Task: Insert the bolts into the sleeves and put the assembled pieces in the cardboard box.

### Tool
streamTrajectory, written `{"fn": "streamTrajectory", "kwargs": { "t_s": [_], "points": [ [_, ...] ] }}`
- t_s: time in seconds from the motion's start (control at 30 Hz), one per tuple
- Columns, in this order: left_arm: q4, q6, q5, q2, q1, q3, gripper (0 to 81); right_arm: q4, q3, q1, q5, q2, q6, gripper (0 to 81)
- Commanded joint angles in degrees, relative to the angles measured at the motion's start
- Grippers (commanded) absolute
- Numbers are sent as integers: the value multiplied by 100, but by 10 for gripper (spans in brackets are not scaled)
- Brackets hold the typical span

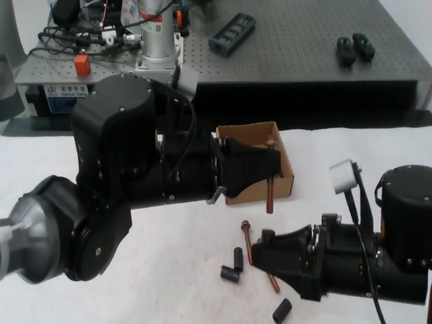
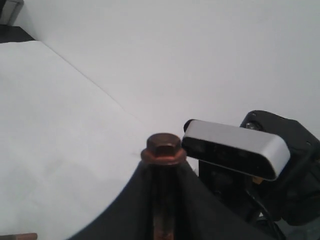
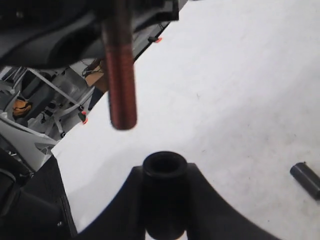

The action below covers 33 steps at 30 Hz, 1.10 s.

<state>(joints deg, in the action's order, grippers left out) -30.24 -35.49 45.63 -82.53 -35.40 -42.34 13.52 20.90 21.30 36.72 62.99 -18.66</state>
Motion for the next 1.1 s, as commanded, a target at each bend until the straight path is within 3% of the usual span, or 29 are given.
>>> {"fn": "streamTrajectory", "kwargs": {
  "t_s": [0.0,0.87,0.93,1.07],
  "points": [
    [-153,199,-164,70,6,-18,6,53,14,0,162,-49,83,17],
    [359,708,205,70,6,-18,14,1139,14,0,-523,-49,-63,17],
    [359,868,270,70,6,-18,102,1125,30,0,-523,-49,-63,17],
    [372,861,-64,70,6,-18,475,1127,118,-167,-673,-49,258,17]
  ]
}}
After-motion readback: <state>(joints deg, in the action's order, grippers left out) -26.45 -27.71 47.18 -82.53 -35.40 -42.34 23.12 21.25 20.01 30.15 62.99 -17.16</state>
